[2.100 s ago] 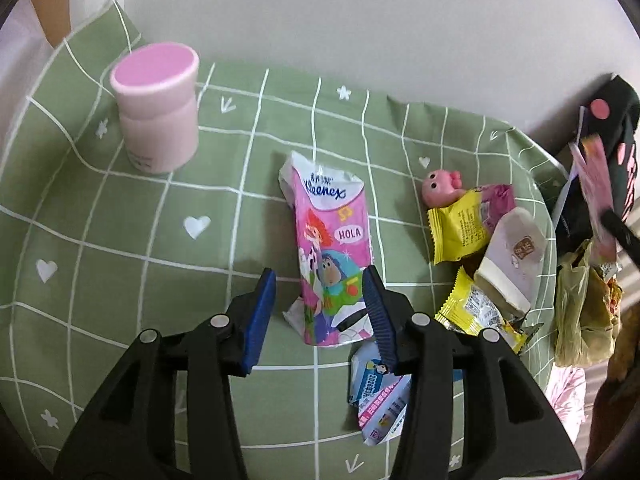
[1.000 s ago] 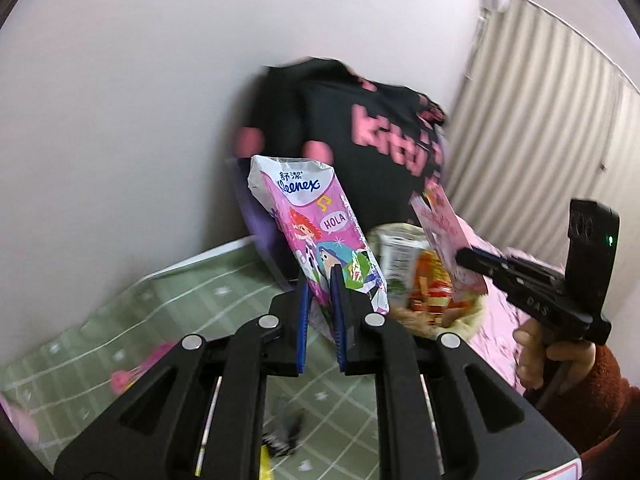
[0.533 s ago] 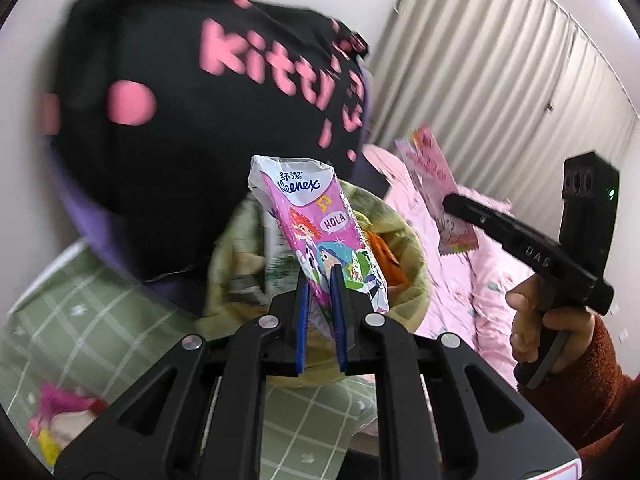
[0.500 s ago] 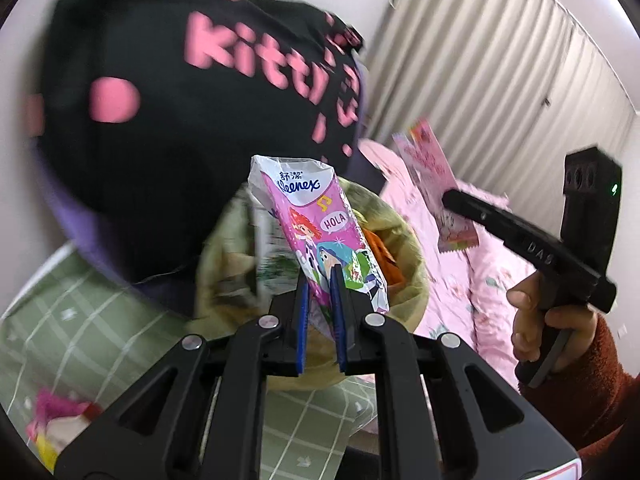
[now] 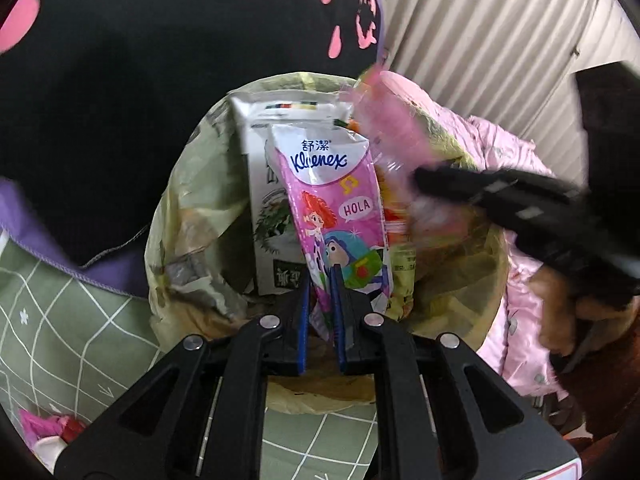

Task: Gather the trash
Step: 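Open the left tool and right tool to drop both pink items into the bin, then move both tools back over the table toward the remaining wrappers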

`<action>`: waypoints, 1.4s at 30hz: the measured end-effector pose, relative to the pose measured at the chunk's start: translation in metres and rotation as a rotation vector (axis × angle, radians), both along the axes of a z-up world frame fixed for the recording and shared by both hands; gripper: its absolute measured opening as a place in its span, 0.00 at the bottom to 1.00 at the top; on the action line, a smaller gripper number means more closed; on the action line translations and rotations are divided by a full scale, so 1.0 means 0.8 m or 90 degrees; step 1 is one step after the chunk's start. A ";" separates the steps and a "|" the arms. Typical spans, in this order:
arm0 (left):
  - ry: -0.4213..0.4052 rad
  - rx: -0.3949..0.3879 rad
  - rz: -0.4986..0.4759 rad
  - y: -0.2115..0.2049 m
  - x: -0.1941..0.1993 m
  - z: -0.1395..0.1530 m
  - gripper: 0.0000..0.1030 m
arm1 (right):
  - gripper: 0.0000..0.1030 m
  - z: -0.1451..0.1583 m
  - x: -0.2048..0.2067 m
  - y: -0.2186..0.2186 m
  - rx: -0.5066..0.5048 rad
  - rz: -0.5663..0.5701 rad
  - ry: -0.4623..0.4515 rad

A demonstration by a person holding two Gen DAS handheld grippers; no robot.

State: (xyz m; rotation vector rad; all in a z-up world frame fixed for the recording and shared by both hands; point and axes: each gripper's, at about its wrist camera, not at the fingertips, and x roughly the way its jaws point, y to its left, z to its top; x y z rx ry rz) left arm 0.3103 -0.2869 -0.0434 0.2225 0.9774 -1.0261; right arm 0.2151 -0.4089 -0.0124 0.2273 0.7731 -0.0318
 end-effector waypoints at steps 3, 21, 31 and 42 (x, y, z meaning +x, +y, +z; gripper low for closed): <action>-0.001 -0.003 0.001 0.001 0.000 -0.001 0.09 | 0.08 -0.023 0.025 0.003 -0.014 0.007 0.049; -0.075 0.019 -0.021 0.001 -0.019 0.012 0.09 | 0.08 -0.010 -0.010 -0.025 0.005 -0.050 0.014; 0.021 -0.035 0.021 0.041 -0.001 0.014 0.09 | 0.08 -0.006 -0.018 -0.013 -0.002 -0.050 -0.002; 0.032 -0.066 0.040 0.063 -0.006 0.032 0.35 | 0.30 -0.008 -0.027 -0.004 -0.016 -0.058 0.005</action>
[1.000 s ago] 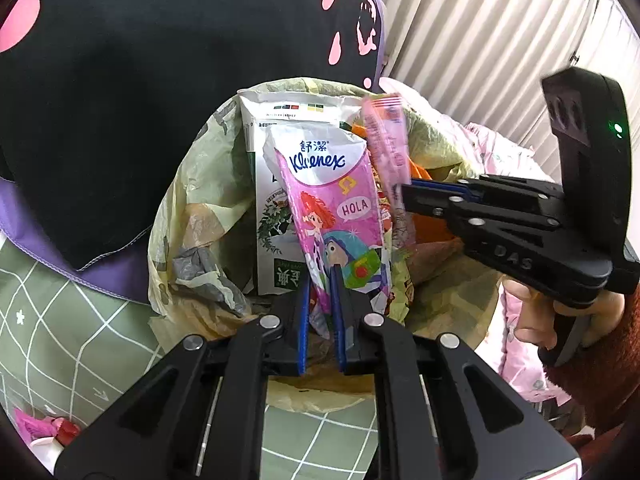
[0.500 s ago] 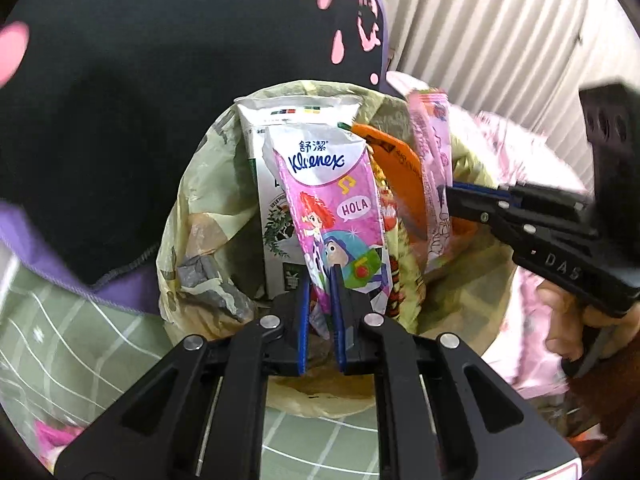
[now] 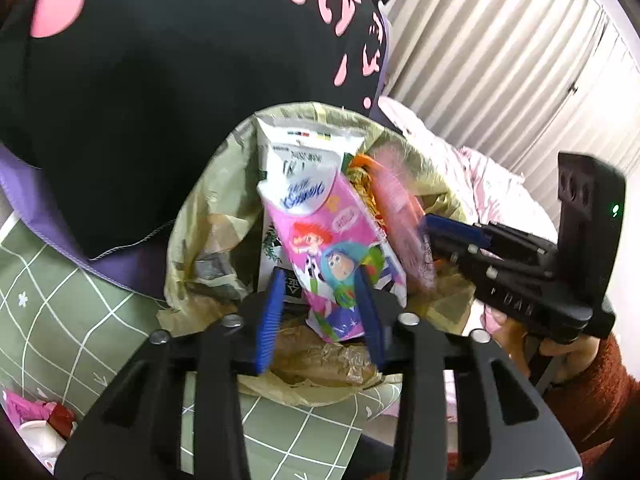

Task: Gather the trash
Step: 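Move both tools back over the table toward the remaining wrappers, then grasp the blue-white wrapper with the left tool while the right tool grasps the yellow snack wrapper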

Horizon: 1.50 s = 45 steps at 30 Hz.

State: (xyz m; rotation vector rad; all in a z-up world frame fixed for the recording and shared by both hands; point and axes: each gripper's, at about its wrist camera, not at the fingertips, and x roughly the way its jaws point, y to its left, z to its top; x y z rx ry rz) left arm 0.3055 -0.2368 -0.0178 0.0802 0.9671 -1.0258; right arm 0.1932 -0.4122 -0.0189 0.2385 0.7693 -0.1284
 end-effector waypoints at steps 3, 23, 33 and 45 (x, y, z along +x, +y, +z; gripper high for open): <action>-0.014 -0.012 0.022 0.016 -0.003 0.011 0.35 | 0.30 0.002 -0.003 0.003 -0.004 -0.004 -0.003; -0.118 0.000 0.443 0.324 -0.026 -0.012 0.44 | 0.46 0.046 0.009 0.116 0.011 0.172 -0.132; -0.008 0.049 0.540 0.449 -0.088 -0.083 0.44 | 0.46 -0.022 0.041 0.250 0.020 0.387 -0.027; 0.045 0.050 0.543 0.451 -0.129 -0.116 0.44 | 0.47 -0.081 0.035 0.340 -0.012 0.512 0.052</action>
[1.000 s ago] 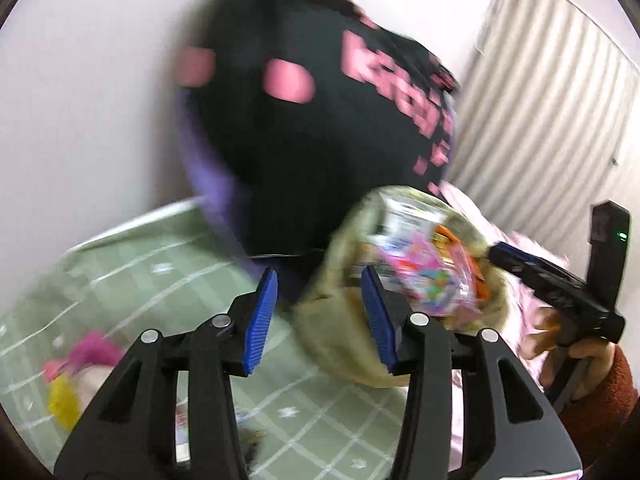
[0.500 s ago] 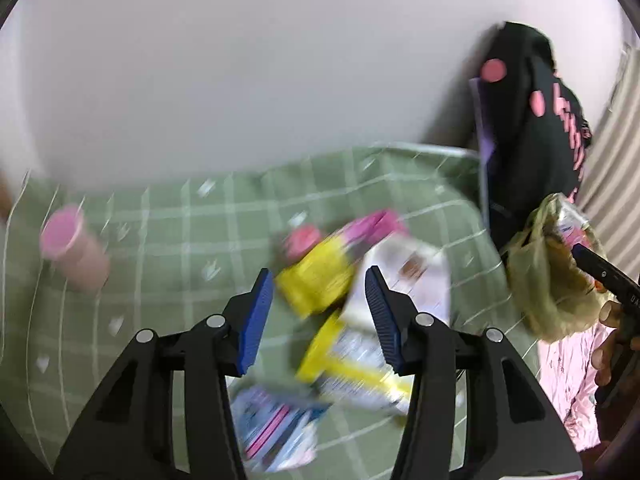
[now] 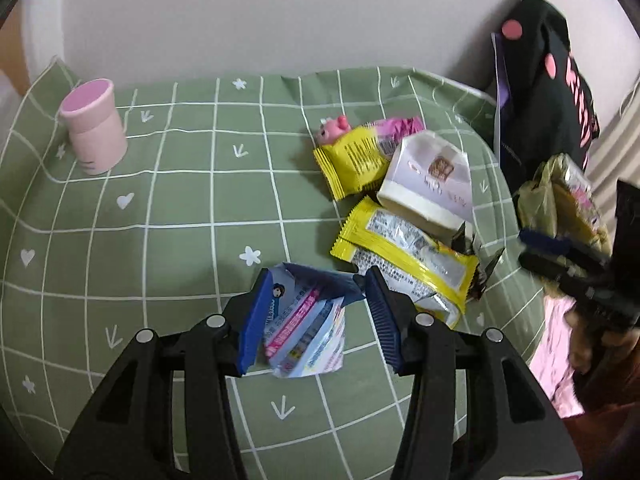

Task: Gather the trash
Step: 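Grasp the blue-white wrapper with the left tool while the right tool grasps the yellow snack wrapper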

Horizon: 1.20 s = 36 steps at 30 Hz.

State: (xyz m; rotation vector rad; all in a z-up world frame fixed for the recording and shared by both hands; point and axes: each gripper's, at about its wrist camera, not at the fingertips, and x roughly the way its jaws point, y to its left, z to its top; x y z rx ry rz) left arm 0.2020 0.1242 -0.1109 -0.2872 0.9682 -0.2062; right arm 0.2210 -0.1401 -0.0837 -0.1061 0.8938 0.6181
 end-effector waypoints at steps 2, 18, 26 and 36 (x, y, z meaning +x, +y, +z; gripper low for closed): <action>-0.013 -0.015 0.008 0.005 -0.001 0.008 0.44 | 0.47 -0.004 -0.004 0.012 0.009 0.031 0.010; 0.023 -0.020 0.045 0.024 -0.021 -0.007 0.44 | 0.38 -0.065 0.007 0.097 -0.073 0.128 0.022; 0.047 -0.046 0.029 0.007 -0.024 -0.015 0.49 | 0.17 -0.037 -0.007 0.053 -0.064 0.082 -0.006; -0.012 0.069 0.053 -0.030 0.005 0.013 0.49 | 0.17 0.005 -0.005 0.002 -0.012 0.000 -0.047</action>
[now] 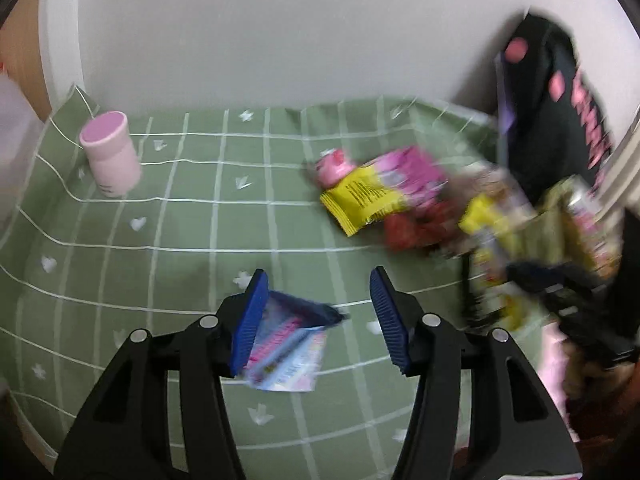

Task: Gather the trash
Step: 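Grasp the blue-white wrapper with the left tool while the right tool grasps the yellow snack wrapper, then lift both held wrappers and carry them over the yellow bin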

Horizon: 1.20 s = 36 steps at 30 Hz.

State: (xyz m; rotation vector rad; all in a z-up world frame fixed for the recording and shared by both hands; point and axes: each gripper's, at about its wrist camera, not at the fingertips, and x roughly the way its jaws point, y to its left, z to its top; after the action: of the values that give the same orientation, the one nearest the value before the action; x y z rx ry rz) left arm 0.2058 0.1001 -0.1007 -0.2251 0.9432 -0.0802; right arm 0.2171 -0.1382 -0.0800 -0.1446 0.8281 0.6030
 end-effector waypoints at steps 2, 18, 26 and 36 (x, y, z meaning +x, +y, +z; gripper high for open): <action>0.025 0.004 0.011 0.006 -0.001 -0.016 0.49 | 0.17 0.002 -0.002 -0.003 0.003 0.003 -0.002; 0.060 -0.007 0.026 0.019 0.000 -0.046 0.44 | 0.18 -0.006 0.000 0.003 0.009 0.025 0.017; 0.026 0.024 -0.017 -0.001 -0.001 -0.034 0.12 | 0.18 0.002 -0.003 -0.004 0.001 0.012 -0.001; -0.050 -0.026 -0.045 -0.001 -0.004 0.022 0.02 | 0.18 0.025 -0.002 -0.024 0.017 -0.043 -0.030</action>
State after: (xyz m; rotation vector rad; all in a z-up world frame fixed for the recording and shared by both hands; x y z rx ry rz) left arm 0.2029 0.0991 -0.0834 -0.2246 0.8711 -0.1719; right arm 0.2156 -0.1572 -0.0597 -0.1057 0.7763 0.5453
